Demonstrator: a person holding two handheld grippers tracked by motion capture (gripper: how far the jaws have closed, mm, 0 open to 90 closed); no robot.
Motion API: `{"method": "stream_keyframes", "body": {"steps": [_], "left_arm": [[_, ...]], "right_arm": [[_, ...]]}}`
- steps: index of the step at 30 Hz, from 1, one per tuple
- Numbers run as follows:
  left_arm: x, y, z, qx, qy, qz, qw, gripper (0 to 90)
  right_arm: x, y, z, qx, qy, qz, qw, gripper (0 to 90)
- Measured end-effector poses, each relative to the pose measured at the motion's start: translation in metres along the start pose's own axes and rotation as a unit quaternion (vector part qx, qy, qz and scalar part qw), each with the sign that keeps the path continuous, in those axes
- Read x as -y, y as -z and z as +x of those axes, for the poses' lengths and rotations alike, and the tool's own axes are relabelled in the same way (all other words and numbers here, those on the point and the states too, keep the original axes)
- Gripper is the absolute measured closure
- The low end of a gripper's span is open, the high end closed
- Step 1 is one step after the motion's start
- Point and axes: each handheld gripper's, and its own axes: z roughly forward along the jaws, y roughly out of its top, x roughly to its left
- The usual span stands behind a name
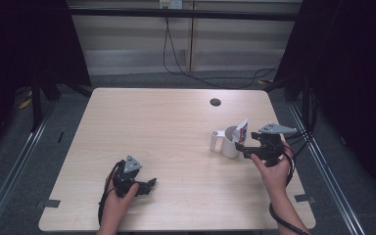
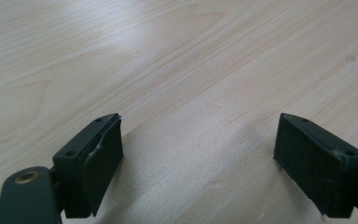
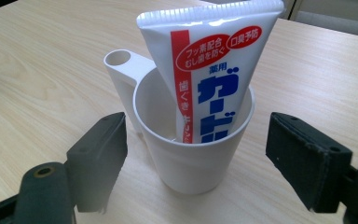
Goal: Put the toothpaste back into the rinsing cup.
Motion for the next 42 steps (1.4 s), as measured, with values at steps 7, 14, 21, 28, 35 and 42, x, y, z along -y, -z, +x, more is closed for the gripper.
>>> {"method": "stream_keyframes", "body": {"steps": [7, 14, 21, 28, 35, 42], "left_arm": [[0.000, 0.000, 0.000, 0.000, -0.001, 0.001, 1.0000, 15.3], [0.000, 0.000, 0.000, 0.000, 0.000, 0.000, 1.0000, 15.3], [0.000, 0.000, 0.000, 0.000, 0.000, 0.001, 1.0000, 15.3], [0.000, 0.000, 0.000, -0.001, -0.001, 0.001, 1.0000, 15.3], [0.000, 0.000, 0.000, -0.001, -0.001, 0.001, 1.0000, 15.3], [0.000, 0.000, 0.000, -0.001, -0.001, 0.001, 1.0000, 15.3]], "right_arm": [[0.003, 0.005, -0.001, -0.008, 0.000, -0.004, 1.0000, 19.7], [0.007, 0.008, -0.003, -0.012, -0.002, -0.002, 0.9999, 19.3], [0.016, 0.012, -0.004, -0.014, -0.003, -0.005, 0.9999, 19.3], [0.023, 0.016, -0.006, -0.015, -0.003, -0.003, 0.9999, 19.6], [0.035, 0.019, -0.008, -0.012, -0.002, 0.007, 0.9999, 19.7], [0.048, 0.023, -0.013, -0.012, -0.005, 0.015, 0.9998, 20.0]]}}
